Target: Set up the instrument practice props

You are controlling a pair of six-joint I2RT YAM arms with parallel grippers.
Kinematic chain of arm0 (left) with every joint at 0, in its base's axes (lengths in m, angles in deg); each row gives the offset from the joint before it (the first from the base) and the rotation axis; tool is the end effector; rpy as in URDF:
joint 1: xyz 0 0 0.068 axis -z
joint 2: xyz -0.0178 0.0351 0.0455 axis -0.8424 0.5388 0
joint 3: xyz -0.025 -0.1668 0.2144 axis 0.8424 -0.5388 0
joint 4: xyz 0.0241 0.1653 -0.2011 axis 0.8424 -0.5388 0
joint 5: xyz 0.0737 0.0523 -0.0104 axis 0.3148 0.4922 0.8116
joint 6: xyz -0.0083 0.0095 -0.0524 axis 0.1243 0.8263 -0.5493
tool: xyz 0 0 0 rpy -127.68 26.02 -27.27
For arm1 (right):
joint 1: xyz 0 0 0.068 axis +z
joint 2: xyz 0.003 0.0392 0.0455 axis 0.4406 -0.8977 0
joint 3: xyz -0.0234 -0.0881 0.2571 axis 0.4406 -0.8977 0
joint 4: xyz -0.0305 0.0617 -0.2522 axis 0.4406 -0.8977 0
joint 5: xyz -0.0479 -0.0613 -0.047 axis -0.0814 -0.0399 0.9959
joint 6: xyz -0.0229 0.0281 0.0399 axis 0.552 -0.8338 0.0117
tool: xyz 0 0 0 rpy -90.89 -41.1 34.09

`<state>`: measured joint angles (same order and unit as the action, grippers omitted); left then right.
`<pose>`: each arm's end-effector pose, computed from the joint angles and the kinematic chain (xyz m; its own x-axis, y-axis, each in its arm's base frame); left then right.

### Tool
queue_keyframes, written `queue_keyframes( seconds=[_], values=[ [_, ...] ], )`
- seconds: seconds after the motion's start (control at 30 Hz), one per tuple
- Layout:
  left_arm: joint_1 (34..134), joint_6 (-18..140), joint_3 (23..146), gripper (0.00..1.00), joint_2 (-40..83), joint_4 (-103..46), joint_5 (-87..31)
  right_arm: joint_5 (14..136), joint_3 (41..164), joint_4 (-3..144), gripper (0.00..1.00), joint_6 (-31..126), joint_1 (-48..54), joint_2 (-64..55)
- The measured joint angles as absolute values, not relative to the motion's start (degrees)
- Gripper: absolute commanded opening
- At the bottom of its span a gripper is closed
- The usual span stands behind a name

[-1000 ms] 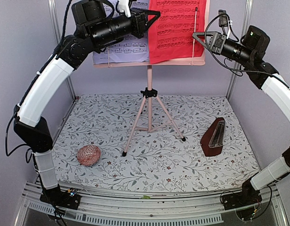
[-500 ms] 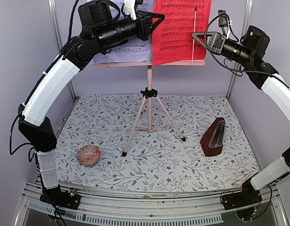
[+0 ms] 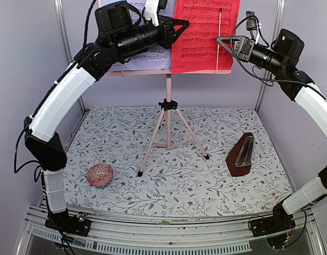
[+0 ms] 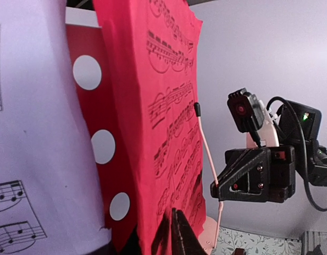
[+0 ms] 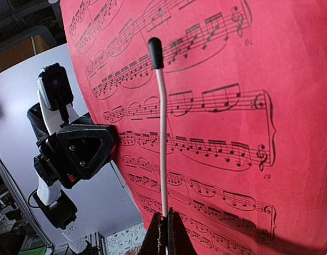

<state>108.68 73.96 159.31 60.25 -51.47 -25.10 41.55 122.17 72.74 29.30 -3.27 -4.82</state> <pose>0.2548 -0.3231 0.5581 0.1552 -0.1422 -0.9776 0.8279 0.5587 0.0502 0.2703 0.1395 0.5170 -0.1465 0.2809 -0.9485 -0.8980 0.3644 0.2466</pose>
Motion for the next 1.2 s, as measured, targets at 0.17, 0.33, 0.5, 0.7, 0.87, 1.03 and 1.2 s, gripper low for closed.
queue_keyframes(
  seconds=[0.17,0.33,0.5,0.7,0.87,1.03,1.2],
  values=[
    [108.7,74.1,159.3,0.18,60.2,-51.3,-24.2,41.5,122.2,72.7,0.06,29.3,-3.3,-4.8],
    [108.7,74.1,159.3,0.21,60.2,-51.2,-23.4,41.5,122.1,72.1,0.16,29.4,-3.2,-4.8],
    [108.7,74.0,159.3,0.30,60.2,-50.9,-22.7,41.5,121.8,71.4,0.21,29.5,-2.9,-4.8],
    [108.7,74.1,159.0,0.38,60.0,-50.1,-22.1,41.5,120.8,71.3,0.28,29.5,-2.9,-3.8],
    [108.7,73.9,156.0,0.45,57.1,-49.5,-22.0,41.7,119.3,71.1,0.39,29.5,-2.9,-2.0],
    [108.8,73.2,153.0,0.56,53.0,-48.9,-22.2,41.9,117.6,71.1,0.53,29.5,-2.9,0.1],
    [108.8,72.0,146.8,0.73,46.9,-47.6,-23.2,42.3,114.7,71.2,0.74,29.5,-2.8,2.5]
  ],
)
